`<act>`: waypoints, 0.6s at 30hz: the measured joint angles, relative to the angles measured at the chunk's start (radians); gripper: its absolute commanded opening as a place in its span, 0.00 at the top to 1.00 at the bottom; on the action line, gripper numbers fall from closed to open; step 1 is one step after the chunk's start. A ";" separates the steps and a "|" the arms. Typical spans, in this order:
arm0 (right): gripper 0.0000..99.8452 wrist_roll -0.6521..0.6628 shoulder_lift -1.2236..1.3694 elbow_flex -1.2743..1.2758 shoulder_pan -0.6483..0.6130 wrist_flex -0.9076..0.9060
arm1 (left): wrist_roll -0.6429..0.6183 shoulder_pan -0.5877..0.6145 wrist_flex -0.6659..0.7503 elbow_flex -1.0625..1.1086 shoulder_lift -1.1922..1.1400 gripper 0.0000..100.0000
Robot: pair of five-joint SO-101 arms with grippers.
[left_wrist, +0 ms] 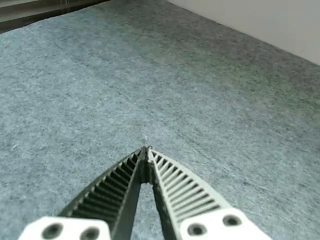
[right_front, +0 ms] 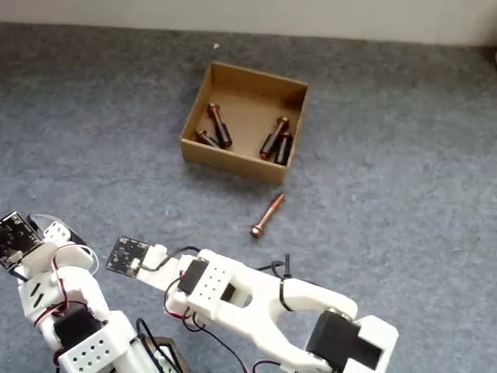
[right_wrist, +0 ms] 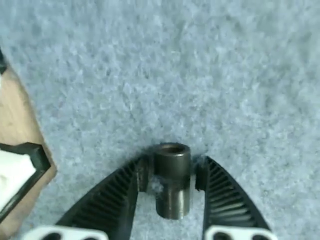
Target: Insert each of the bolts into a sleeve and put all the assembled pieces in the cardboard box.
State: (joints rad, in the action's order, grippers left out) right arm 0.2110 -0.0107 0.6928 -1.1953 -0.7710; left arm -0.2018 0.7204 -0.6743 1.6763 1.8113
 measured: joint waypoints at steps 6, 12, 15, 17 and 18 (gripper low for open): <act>0.85 0.000 0.014 -0.009 0.000 -0.025 | 0.000 -0.002 0.000 0.000 0.000 0.98; 0.85 0.002 0.014 -0.011 0.040 -0.066 | 0.000 -0.003 0.000 0.000 0.000 0.98; 0.85 0.002 0.014 -0.011 0.044 -0.069 | 0.000 -0.003 0.000 0.000 0.000 0.98; 0.87 0.002 0.014 -0.011 0.044 -0.069 | 0.000 -0.003 0.000 0.000 0.000 0.98; 0.90 0.002 0.014 -0.011 0.044 -0.069 | 0.000 -0.003 0.000 0.000 0.000 0.98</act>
State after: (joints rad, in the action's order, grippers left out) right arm 0.2125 0.0031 0.6820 -1.1508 -0.8401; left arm -0.2018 0.7173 -0.6743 1.6763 1.8113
